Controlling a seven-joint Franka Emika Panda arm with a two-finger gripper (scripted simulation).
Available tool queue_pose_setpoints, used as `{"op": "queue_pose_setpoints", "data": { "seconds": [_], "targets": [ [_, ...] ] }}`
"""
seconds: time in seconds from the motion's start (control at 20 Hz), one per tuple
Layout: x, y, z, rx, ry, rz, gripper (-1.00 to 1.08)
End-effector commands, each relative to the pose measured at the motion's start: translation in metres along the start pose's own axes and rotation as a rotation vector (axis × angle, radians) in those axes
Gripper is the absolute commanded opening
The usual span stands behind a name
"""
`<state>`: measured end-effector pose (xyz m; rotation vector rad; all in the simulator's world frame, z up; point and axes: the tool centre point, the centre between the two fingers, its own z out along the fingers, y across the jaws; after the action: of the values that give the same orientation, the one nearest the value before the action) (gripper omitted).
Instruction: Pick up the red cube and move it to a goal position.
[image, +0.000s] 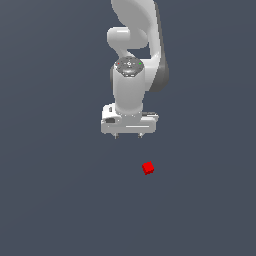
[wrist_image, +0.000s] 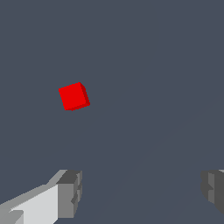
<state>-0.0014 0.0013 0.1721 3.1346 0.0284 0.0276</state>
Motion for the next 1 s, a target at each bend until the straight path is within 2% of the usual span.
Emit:
{"op": "queue_pose_setpoints", "data": {
  "seconds": [0.0, 0.45, 0.95],
  "targets": [
    [0.000, 0.000, 0.000, 0.000, 0.000, 0.000, 1.00],
    [0.009, -0.009, 0.017, 0.002, -0.002, -0.034, 1.00],
    [0.039, -0.042, 0.076, 0.007, -0.008, -0.151, 1.00]
  ]
}}
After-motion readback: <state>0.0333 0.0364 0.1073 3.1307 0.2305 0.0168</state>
